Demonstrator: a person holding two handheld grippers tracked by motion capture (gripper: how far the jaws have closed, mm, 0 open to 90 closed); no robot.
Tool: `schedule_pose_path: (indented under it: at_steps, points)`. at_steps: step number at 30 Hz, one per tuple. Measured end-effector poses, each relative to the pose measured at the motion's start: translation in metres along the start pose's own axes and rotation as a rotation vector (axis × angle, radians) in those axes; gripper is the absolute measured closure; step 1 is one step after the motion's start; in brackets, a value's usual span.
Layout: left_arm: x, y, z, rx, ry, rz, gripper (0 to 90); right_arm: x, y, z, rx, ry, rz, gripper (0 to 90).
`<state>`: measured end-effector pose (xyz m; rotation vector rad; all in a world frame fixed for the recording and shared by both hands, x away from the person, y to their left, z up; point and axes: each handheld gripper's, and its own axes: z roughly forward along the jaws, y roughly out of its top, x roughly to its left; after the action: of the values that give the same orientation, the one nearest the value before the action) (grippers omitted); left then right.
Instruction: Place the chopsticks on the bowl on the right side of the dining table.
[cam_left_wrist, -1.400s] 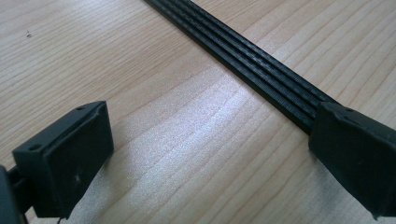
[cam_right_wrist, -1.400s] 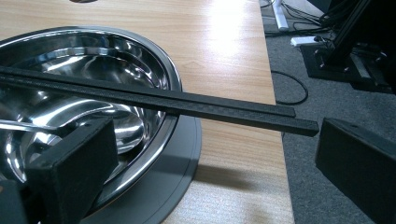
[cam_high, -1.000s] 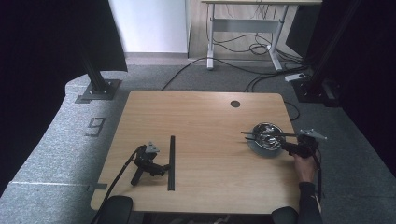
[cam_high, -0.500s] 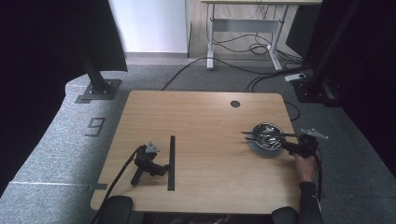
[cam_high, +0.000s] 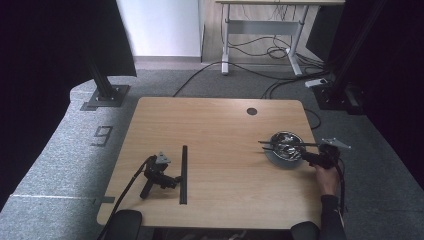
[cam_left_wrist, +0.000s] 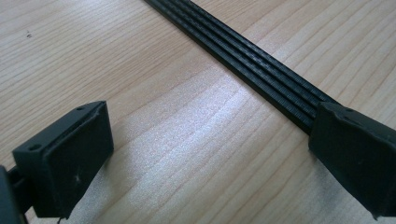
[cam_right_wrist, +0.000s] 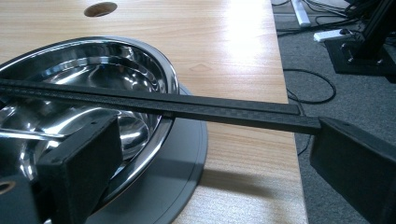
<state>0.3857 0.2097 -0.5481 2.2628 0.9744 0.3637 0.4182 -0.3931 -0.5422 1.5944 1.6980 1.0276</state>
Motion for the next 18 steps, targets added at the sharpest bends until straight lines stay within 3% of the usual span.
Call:
schedule_pose_path:
  at_steps: [18]
  points:
    - [0.0000, 0.0000, 0.0000, 0.000, 0.000, 0.000, 0.0, 0.0026, 0.0002, 0.0008, 0.009, 0.011, -0.012, 5.1]
